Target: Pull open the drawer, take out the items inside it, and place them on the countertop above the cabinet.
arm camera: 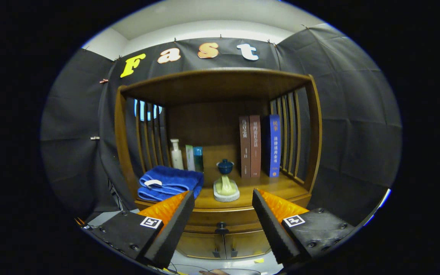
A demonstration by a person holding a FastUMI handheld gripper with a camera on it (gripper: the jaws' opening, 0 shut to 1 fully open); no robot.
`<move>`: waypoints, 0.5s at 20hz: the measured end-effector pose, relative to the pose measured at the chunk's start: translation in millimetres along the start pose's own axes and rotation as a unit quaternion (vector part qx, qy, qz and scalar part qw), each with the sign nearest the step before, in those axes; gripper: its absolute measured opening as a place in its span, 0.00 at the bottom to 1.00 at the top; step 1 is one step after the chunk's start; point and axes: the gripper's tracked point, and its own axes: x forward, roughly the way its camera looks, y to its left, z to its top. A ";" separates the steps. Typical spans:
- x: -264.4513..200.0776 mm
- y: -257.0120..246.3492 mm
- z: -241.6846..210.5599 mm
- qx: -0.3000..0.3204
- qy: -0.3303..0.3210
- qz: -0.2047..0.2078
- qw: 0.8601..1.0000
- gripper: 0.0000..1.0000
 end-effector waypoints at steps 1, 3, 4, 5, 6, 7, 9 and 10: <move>-8.5 1.9 9.2 0.000 -0.005 0.002 1.000 1.00; -27.1 2.1 30.5 0.005 -0.019 0.000 1.000 1.00; -34.7 2.5 40.7 0.006 -0.029 -0.001 1.000 0.99; -42.7 4.4 49.9 0.003 -0.036 0.002 0.999 0.99; -51.7 6.6 58.0 -0.003 -0.043 0.004 0.999 0.99; -58.7 8.1 65.8 -0.010 -0.055 0.006 0.998 0.99; -70.4 7.7 80.4 -0.019 -0.081 0.000 0.997 0.99; -75.8 9.9 83.4 -0.021 -0.089 0.001 0.996 0.99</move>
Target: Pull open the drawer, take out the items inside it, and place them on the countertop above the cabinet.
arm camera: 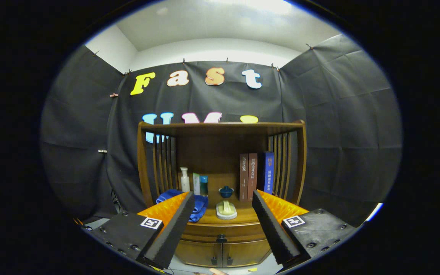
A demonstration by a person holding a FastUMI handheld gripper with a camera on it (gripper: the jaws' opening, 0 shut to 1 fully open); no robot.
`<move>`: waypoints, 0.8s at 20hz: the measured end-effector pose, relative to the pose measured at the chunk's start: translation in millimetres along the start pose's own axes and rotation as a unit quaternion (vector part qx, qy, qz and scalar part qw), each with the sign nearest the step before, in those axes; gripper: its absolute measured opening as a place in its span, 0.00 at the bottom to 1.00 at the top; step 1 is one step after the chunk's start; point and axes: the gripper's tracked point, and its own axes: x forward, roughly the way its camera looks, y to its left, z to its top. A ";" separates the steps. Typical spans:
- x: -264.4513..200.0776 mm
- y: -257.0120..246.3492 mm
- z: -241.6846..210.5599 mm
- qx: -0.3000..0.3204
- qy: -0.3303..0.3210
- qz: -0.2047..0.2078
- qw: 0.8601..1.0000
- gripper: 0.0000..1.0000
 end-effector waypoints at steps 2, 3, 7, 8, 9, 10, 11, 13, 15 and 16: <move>-6.5 -0.6 2.5 -0.003 -0.002 0.001 1.000 0.99; -7.7 -2.5 3.9 -0.003 -0.003 -0.001 1.000 1.00; -11.3 -9.5 1.3 0.006 0.000 -0.005 1.000 1.00; -11.3 -10.8 1.0 0.006 0.001 -0.005 1.000 1.00; -10.4 -11.8 0.2 0.004 0.001 -0.005 1.000 1.00; -11.1 -12.9 0.3 0.002 0.002 -0.005 1.000 1.00; -11.2 -13.1 -0.6 0.002 0.003 -0.003 1.000 1.00; -10.8 -13.2 -2.7 0.004 0.005 -0.001 1.000 1.00; -11.3 -14.5 -2.4 0.006 0.007 0.000 1.000 1.00; -11.9 -15.2 -2.8 0.006 0.007 0.000 1.000 1.00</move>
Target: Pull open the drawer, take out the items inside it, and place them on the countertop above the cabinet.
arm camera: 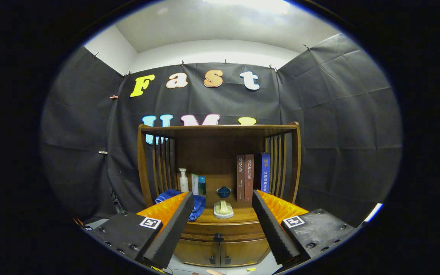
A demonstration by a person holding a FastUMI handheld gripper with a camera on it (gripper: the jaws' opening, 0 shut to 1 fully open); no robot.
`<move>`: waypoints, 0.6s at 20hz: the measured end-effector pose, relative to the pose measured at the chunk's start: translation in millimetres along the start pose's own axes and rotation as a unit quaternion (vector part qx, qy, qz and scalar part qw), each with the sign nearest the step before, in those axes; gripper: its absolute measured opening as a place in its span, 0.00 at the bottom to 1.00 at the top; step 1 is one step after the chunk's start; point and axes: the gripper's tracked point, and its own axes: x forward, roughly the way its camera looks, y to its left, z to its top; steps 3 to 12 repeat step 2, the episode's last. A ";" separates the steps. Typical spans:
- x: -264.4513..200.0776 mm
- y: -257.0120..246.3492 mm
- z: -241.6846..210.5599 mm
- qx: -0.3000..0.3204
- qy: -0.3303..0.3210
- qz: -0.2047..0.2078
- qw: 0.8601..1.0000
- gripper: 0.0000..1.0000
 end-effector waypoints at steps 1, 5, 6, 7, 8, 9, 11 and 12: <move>0.6 0.0 -0.1 0.000 0.000 0.001 1.000 1.00; 0.1 0.6 0.6 -0.001 -0.001 0.002 1.000 1.00; 0.1 0.6 0.6 -0.001 -0.001 0.002 1.000 1.00; 0.1 0.6 0.6 -0.001 -0.001 0.002 1.000 1.00; 0.1 0.6 0.6 -0.001 -0.001 0.002 1.000 1.00; 0.1 0.6 0.6 -0.001 -0.001 0.002 1.000 1.00; 0.1 0.6 0.6 -0.001 -0.001 0.002 1.000 1.00; 0.1 0.6 0.6 -0.001 -0.001 0.002 1.000 1.00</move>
